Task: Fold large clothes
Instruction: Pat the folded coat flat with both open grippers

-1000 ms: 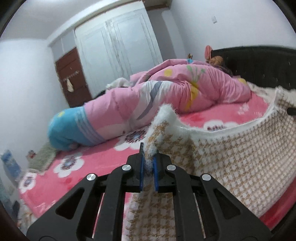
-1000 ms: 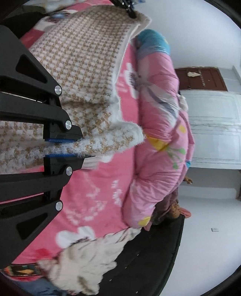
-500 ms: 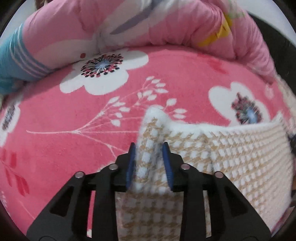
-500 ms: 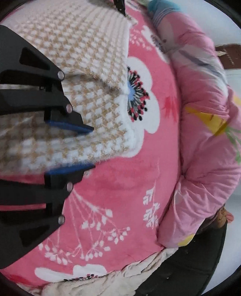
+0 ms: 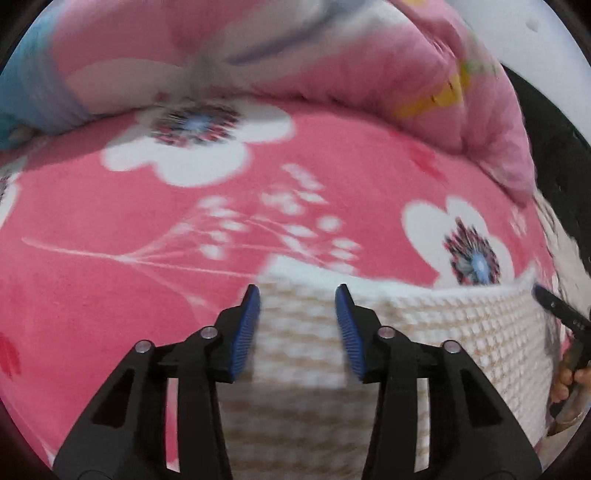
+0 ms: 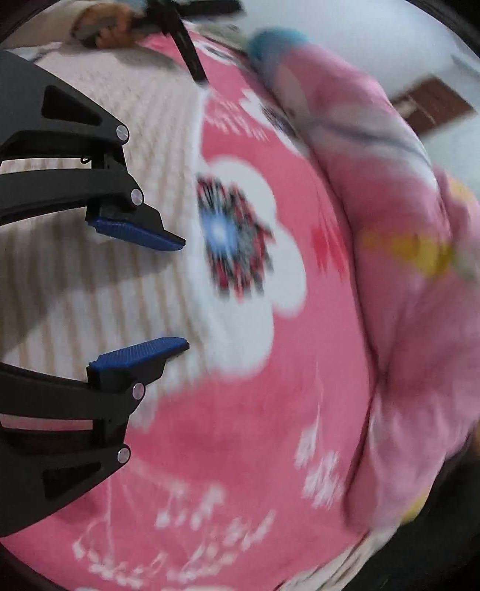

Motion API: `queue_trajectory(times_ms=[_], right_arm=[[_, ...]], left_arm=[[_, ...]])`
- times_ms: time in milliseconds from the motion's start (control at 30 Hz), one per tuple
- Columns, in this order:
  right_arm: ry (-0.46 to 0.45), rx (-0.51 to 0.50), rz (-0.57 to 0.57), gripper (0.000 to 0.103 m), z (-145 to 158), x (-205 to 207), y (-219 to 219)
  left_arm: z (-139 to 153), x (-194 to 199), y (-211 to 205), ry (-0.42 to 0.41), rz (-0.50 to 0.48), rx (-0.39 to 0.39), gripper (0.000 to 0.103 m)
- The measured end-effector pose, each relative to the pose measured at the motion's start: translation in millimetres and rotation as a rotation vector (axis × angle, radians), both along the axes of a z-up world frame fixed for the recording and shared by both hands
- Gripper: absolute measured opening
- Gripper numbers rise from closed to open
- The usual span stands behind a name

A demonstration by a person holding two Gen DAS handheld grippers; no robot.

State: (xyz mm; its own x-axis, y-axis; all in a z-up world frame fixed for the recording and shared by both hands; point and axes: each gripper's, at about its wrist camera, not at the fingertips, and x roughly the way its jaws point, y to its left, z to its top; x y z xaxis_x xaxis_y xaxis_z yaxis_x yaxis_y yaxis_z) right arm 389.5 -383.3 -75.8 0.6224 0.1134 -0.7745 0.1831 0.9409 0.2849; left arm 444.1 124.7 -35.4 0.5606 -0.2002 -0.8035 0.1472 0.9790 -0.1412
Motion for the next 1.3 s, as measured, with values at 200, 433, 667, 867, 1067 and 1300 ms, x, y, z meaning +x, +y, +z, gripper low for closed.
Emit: queue_trajectory(times_ms=[200,433,667,867,1067,1300], right_arm=[[-0.088,0.047,-0.012,0.052,46.9,-74.2,-1.1],[-0.03,-0.13,0.264,0.055,11.5,-103.2,128.8],[-0.008,-0.17,0.261,0.062,12.7,-131.1,130.4],[-0.002,-0.232,0.288,0.069,-31.2,-163.6,156.1],[-0.035,-0.2,0.221,0.069,3.8,-192.7,135.3],[0.043,-0.129,0.008,0.07,-43.1,-223.1,49.6]], left_arm=[[60.0,-60.9,10.0,-0.178,-0.018,0.01,0.043],[6.9,-150.6,-143.1,-0.139,-0.382,0.122,0.053],[-20.9,-184.9,-146.6,-0.172,-0.357,0.226,0.057],[-51.5,-224.7,-149.8,-0.144,-0.404,0.206,0.059],[-43.9,-239.4,-137.4,-0.2,-0.338,0.2,0.062],[-68.7,-231.4,-54.2,-0.095,-0.169,0.01,0.061]])
